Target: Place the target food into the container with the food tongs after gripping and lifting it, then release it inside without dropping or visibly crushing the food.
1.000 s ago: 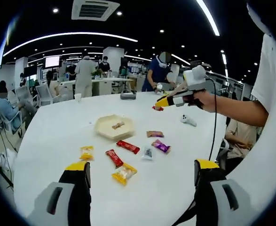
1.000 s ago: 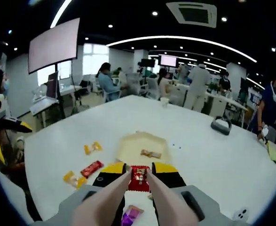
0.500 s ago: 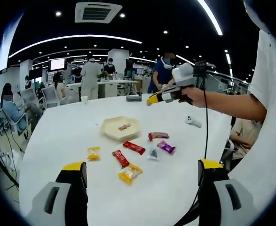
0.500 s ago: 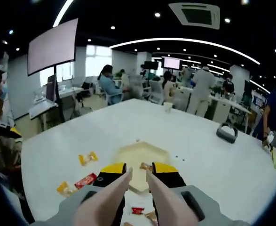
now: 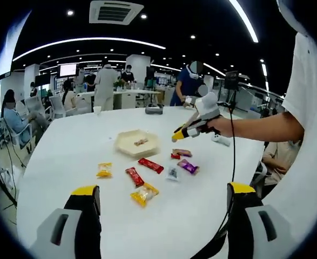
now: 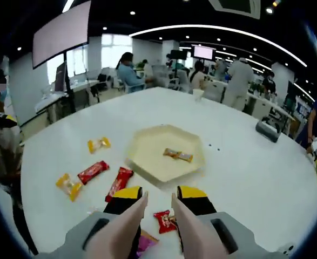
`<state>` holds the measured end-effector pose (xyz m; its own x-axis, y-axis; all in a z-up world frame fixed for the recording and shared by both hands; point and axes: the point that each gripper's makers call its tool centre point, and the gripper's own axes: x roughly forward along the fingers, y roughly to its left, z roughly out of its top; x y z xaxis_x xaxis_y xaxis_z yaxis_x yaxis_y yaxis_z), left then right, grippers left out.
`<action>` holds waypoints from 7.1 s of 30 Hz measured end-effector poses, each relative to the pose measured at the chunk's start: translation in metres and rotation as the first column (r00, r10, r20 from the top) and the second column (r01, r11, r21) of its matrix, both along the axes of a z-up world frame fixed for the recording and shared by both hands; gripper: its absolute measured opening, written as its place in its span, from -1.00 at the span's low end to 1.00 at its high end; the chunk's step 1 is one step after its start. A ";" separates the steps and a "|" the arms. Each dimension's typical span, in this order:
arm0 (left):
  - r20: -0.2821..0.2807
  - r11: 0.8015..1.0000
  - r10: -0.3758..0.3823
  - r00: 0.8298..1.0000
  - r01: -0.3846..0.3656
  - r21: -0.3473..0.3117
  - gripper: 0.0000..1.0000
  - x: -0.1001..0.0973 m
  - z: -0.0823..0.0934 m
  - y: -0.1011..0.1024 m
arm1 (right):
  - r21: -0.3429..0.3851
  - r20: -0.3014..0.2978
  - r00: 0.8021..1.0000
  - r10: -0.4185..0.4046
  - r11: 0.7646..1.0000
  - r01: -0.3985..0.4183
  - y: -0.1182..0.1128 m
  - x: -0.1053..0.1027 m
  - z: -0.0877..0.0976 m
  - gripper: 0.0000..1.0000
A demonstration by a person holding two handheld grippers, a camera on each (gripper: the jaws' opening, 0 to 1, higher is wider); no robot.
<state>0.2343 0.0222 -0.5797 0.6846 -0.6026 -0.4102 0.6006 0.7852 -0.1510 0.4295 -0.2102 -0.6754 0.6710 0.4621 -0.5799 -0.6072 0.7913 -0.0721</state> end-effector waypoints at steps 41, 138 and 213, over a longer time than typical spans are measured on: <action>-0.009 0.994 0.035 0.999 -0.034 0.103 0.80 0.006 0.009 0.026 | 0.041 -0.090 0.996 0.000 0.999 0.004 -0.012 0.021 -0.063 -0.65; 0.038 0.996 -0.053 0.998 0.056 -0.069 0.97 0.079 0.017 0.025 | -0.042 -0.159 0.987 0.000 0.999 -0.007 0.048 -0.100 -0.060 -0.52; -0.003 0.974 -0.203 0.979 0.202 -0.100 0.95 0.102 0.001 0.011 | 0.200 0.011 0.981 -0.192 0.962 0.186 0.006 -0.016 0.065 -0.64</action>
